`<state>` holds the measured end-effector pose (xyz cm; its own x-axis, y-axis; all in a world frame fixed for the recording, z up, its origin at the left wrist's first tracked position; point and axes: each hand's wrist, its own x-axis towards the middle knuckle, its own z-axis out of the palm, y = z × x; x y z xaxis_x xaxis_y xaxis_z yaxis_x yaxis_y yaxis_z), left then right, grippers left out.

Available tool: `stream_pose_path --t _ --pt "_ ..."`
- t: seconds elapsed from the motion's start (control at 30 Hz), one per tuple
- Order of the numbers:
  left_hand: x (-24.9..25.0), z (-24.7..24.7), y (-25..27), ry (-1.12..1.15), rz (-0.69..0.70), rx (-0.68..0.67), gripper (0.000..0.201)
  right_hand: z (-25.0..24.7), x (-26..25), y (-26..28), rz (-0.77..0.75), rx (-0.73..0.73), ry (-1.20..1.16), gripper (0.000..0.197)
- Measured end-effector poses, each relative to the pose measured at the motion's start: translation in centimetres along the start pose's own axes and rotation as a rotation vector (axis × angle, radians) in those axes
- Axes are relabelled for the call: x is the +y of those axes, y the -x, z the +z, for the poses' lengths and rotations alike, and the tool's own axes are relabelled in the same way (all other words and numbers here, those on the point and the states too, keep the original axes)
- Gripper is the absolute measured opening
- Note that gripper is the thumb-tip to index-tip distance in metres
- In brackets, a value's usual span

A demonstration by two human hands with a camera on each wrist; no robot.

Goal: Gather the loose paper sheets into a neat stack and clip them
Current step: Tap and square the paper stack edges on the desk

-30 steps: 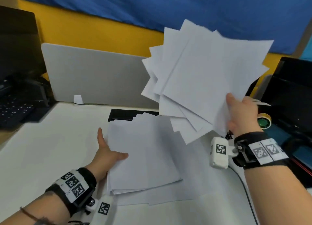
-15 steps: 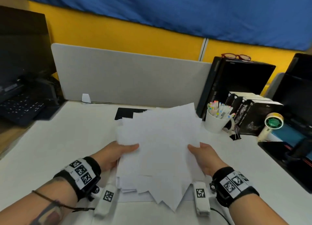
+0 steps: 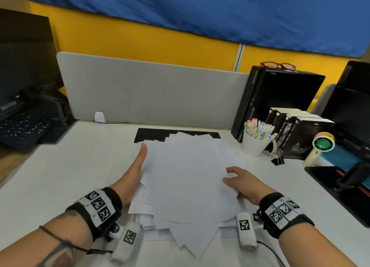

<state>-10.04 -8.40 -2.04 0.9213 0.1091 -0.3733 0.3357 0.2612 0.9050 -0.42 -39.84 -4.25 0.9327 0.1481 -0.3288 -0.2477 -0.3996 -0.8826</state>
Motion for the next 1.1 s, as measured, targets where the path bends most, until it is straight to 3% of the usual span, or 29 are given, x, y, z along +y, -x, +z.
stream_pose_path --t 0.1,0.17,0.23,0.27,0.33,0.4,0.47,0.53,0.6,0.7,0.77,0.83,0.97,1.1 --pt "-0.1 0.1 0.0 0.028 -0.025 0.026 0.085 0.9 -0.4 -0.1 -0.077 0.008 0.206 0.049" --pt "-0.2 -0.1 -0.3 0.054 -0.043 0.078 0.099 1.7 -0.4 -0.5 -0.105 0.034 0.316 0.037" --pt "-0.3 -0.4 -0.7 0.084 -0.078 0.116 0.106 2.2 -0.6 -0.7 -0.074 0.077 0.257 0.013" --pt "-0.3 -0.4 -0.7 0.088 -0.104 0.106 0.107 2.4 -0.7 -0.6 -0.047 0.097 0.220 0.011" --pt "-0.7 -0.7 -1.1 0.049 -0.129 0.068 0.095 2.6 -0.9 -0.8 0.001 0.110 0.221 0.030" --pt "-1.5 -1.1 -1.9 -0.019 -0.119 0.086 0.069 3.0 -0.9 -1.4 -0.026 0.175 0.181 0.033" --pt "-2.2 -1.3 -2.4 -0.070 -0.111 0.107 0.056 3.2 -0.6 -2.1 -0.044 0.289 0.026 0.037" --pt "-2.4 -1.3 -2.6 -0.074 -0.110 0.113 0.060 3.0 -0.7 -2.3 -0.053 0.403 -0.110 0.026" --pt "-2.1 -1.2 -2.7 -0.034 -0.120 0.131 0.075 2.6 -0.8 -2.4 -0.087 0.475 -0.049 0.003" --pt "-1.7 -1.6 -3.0 0.024 -0.166 0.181 0.090 1.9 -0.9 -2.2 -0.013 0.296 0.199 0.012" --pt "-1.5 -1.7 -2.8 0.051 -0.179 0.138 0.089 1.2 -0.9 -1.8 0.055 0.182 0.391 0.019" --pt "-1.7 -1.8 -2.8 0.071 -0.181 0.099 0.081 0.3 -0.8 -1.8 0.072 0.235 0.546 0.023" --pt "-2.6 -2.6 -3.0 0.108 -0.140 0.097 0.052 -1.0 -0.1 -1.6 0.017 0.271 0.370 0.021" --pt "-2.3 -2.8 -2.4 0.104 -0.148 0.035 0.060 -1.6 0.3 -1.5 -0.039 0.275 0.372 0.007"
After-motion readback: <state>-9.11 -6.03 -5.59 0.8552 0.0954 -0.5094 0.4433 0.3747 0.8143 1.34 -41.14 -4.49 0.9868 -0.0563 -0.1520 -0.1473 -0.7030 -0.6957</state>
